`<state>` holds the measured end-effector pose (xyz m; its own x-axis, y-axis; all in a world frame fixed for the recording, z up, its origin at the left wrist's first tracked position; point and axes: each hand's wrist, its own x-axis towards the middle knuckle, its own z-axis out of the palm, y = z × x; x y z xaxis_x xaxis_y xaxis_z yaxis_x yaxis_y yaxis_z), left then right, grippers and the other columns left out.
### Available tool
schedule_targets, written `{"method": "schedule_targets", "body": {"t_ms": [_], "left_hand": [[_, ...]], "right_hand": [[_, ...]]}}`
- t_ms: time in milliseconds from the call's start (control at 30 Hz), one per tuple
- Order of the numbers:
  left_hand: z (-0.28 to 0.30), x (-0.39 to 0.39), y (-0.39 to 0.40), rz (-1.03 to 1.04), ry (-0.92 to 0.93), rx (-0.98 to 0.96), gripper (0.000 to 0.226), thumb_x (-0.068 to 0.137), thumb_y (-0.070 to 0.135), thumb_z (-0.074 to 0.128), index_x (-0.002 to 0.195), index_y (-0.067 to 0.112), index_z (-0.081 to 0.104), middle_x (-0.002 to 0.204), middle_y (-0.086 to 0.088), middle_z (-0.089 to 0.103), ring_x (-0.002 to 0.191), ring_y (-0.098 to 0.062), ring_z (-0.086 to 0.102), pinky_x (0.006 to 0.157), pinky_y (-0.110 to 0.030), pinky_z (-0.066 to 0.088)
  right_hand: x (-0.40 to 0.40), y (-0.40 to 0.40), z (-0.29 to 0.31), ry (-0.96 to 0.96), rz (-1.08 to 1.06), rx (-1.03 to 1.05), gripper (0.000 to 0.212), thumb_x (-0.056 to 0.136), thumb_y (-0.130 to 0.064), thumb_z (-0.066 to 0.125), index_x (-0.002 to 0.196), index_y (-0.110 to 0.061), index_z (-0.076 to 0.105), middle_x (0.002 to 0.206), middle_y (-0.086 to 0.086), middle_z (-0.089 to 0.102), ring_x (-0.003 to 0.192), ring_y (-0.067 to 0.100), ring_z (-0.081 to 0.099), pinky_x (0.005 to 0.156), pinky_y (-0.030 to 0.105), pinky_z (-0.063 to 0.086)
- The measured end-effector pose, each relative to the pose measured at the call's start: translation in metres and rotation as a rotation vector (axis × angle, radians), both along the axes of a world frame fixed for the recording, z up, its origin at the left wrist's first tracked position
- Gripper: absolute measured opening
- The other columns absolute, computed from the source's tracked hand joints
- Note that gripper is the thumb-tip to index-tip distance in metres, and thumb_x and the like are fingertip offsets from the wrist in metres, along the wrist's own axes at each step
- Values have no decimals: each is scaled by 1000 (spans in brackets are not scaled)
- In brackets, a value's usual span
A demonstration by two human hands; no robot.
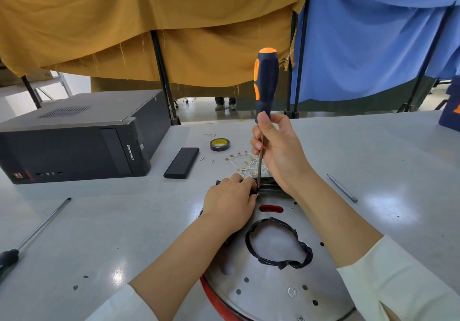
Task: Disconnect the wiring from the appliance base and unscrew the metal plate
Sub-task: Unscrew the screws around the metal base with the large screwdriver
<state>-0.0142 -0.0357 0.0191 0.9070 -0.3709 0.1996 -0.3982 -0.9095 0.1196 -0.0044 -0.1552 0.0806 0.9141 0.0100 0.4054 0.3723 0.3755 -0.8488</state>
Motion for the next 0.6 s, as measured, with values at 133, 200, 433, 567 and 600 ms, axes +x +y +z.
{"method": "schedule_targets", "body": {"t_ms": [133,200,433,567,600], "left_hand": [[-1,0,0,1,-4,7,29,97,38,37,122,27,49,124,2,51,110,-23,50,79,-33,41],[-1,0,0,1,-7,12,29,97,38,37,122,27,49,123,2,51,109,-23,50,78,-32,40],[0,1,-1,0,-4,27,30,98,40,37,120,25,49,120,1,51,108,-23,50,76,-34,41],[1,3,-3,0,-5,34,30,98,42,38,116,21,49,116,-1,51,105,-24,52,71,-33,40],[1,3,-4,0,-5,32,29,98,42,39,115,21,49,116,-1,51,104,-24,52,70,-33,40]], "right_hand": [[0,0,2,30,36,-6,36,100,-41,31,110,-13,52,63,-6,49,53,8,38,57,24,34],[0,0,2,31,67,17,33,100,-43,31,109,-16,48,61,-6,46,51,9,32,55,25,30],[-2,3,1,20,38,-6,33,82,-42,58,98,-17,42,65,-5,42,56,9,32,56,24,32],[-1,4,0,-5,74,5,29,92,-41,43,97,-14,48,68,-2,41,56,10,33,56,24,31],[-1,4,0,1,86,13,33,95,-41,37,101,-12,51,67,-2,41,56,9,33,56,24,31]]}}
